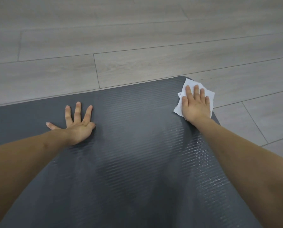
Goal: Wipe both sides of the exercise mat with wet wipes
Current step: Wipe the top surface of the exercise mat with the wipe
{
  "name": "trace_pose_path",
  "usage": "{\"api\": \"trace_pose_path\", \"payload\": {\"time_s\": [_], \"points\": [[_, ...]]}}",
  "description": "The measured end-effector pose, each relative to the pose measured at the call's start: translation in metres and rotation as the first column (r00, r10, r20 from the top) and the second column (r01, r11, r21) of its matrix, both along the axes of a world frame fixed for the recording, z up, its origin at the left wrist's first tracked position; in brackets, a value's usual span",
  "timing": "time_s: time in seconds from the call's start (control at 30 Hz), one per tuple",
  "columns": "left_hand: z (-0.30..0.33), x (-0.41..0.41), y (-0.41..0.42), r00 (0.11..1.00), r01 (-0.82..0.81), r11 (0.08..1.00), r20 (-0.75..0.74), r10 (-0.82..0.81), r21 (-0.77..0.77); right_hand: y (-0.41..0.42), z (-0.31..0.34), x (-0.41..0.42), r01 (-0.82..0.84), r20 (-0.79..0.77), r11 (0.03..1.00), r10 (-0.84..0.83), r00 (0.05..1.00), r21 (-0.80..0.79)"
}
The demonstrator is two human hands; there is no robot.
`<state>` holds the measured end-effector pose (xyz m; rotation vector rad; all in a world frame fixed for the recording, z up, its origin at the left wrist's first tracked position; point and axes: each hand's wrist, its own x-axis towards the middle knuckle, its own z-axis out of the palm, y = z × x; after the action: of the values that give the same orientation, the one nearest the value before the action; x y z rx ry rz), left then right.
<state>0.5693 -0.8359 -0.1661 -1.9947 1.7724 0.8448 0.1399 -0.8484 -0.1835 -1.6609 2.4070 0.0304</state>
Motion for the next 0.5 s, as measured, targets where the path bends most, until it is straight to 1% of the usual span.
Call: {"api": "trace_pose_path", "payload": {"time_s": [0.03,0.1,0.17,0.23,0.3,0.37,0.43,0.5], "points": [[0.001,-0.001,0.0,1.0,0.002,1.0,-0.003,-0.002,0.004,0.002,0.0,0.005,-0.01,-0.013,1.0,0.01,1.0,0.008],[0.002,0.0,0.001,1.0,0.005,1.0,-0.008,-0.005,0.01,0.007,0.0,0.023,-0.097,-0.021,0.995,0.098,0.995,0.01],[0.003,0.0,0.001,1.0,0.008,1.0,-0.016,-0.008,0.011,0.013,0.0,0.054,-0.235,-0.015,0.972,0.235,0.972,0.007],[0.003,0.002,0.002,1.0,0.011,1.0,-0.021,-0.011,0.008,0.022,0.0,0.096,-0.389,0.0,0.921,0.389,0.921,0.009],[0.003,0.003,0.002,1.0,0.012,1.0,-0.025,-0.012,0.003,0.036,-0.001,0.14,-0.548,0.016,0.836,0.548,0.836,0.007],[0.004,0.004,0.003,0.999,0.011,1.0,-0.034,-0.011,0.003,0.058,-0.003,0.179,-0.686,0.024,0.727,0.686,0.727,-0.011],[0.006,0.004,0.003,0.999,0.008,1.0,-0.045,-0.008,0.01,0.09,-0.004,0.209,-0.803,0.007,0.595,0.803,0.595,-0.027],[0.007,0.004,0.004,0.999,0.008,1.0,-0.044,-0.007,0.011,0.127,-0.004,0.228,-0.898,-0.021,0.439,0.898,0.439,-0.029]]}}
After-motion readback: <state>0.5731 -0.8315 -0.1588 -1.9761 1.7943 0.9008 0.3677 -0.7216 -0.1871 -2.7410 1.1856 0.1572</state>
